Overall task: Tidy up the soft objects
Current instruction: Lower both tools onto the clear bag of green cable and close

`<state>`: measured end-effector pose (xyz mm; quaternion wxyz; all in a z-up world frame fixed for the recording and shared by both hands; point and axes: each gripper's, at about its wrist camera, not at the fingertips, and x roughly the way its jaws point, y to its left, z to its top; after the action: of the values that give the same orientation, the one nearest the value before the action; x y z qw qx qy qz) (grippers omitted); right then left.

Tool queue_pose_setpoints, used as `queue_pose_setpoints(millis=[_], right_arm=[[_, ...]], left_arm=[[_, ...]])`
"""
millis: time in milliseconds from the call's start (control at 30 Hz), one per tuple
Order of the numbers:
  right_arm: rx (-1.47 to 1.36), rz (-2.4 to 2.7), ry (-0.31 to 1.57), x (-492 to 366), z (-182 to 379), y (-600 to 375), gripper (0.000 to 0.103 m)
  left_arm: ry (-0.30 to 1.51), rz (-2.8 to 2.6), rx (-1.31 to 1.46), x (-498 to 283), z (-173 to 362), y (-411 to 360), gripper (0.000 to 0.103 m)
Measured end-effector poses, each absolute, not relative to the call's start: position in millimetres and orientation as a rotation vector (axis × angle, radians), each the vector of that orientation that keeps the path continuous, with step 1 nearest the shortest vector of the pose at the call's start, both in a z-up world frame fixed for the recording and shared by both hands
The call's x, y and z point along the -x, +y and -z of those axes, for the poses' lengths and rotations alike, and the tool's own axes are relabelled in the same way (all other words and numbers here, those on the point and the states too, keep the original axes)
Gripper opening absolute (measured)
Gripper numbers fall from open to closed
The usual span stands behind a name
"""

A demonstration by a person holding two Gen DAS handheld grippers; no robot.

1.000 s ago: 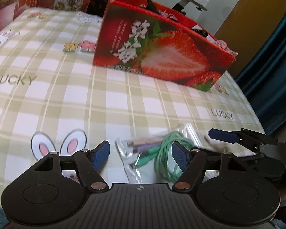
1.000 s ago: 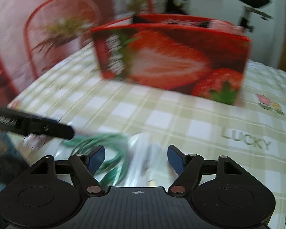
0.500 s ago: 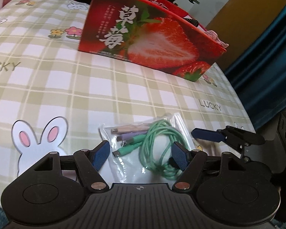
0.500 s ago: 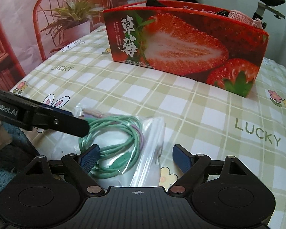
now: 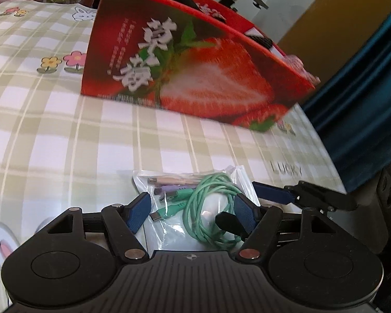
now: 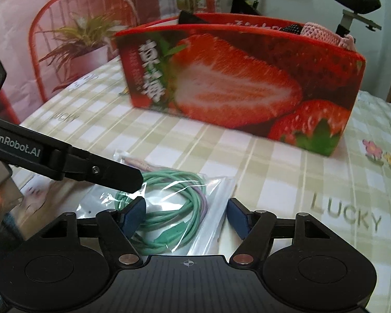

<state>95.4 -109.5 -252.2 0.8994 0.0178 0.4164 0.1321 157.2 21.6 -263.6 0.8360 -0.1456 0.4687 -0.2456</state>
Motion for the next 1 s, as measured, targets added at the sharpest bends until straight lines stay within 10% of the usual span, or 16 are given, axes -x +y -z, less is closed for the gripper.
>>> queue_pose_setpoints(millis=[767,1000], right_arm=[[-0.111,-0.218,0.753,-80.9,264.8,-124.8,0.069],[-0.19,-0.245,0.766,-83.3,262.4,-125.0,0.05]], left_arm=[[0.899,0.494,0.297,-134.2,272.9,29.2,0.058],[0.908,0.51,0.366,-134.0,276.4,30.4,0.058]])
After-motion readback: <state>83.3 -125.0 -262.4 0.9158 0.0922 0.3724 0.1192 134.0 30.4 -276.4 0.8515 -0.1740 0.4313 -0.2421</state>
